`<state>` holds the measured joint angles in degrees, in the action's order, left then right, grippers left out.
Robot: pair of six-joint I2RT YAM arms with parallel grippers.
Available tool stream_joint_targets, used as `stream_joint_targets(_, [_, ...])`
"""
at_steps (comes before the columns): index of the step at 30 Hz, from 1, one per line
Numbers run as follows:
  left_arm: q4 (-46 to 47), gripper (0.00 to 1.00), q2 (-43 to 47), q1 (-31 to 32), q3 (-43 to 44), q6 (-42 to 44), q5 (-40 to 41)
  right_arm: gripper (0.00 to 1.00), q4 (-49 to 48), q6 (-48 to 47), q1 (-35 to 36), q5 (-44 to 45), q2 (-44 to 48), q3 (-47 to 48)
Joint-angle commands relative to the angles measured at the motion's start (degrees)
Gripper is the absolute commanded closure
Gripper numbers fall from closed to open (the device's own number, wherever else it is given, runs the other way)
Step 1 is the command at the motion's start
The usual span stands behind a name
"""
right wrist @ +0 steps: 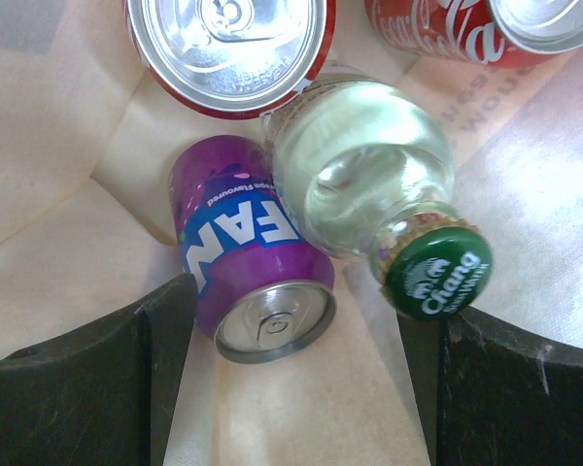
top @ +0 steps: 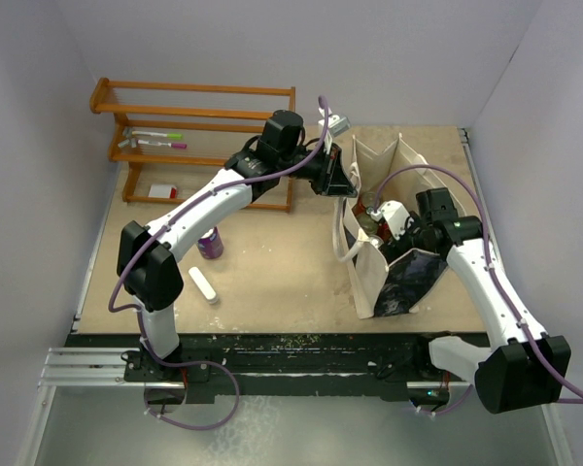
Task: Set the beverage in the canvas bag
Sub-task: Place the drink in the canvas bag.
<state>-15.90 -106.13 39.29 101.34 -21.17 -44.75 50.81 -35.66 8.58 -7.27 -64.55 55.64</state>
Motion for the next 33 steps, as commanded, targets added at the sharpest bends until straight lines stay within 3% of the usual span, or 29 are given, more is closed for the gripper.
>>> stream_joint_targets(1, [0.52,1.00,1.96,-0.01,-0.49,1.88,0.28,0.17,0.43,-0.77,-0.14,-0.84,-0.18,3.64])
stream_joint_targets(12, [0.50,1.00,2.24,-0.01,-0.41,2.14,0.11,0.18,2.42,1.95,-0.14,-8.55,2.08,11.57])
stream_joint_targets(19, [1.40,1.00,2.32,-0.17,-0.28,2.04,-1.59,0.19,-3.23,8.38,-0.14,-10.15,4.62,18.04])
stream_joint_targets(23, [2.56,0.87,2.19,-0.13,-0.06,1.60,-4.01,0.19,-6.75,11.11,-0.14,-11.17,5.52,21.26])
stream_joint_targets(33, [1.30,0.38,4.43,-1.83,1.69,4.88,-10.12,0.19,-14.44,13.75,-0.13,-16.21,4.88,28.52])
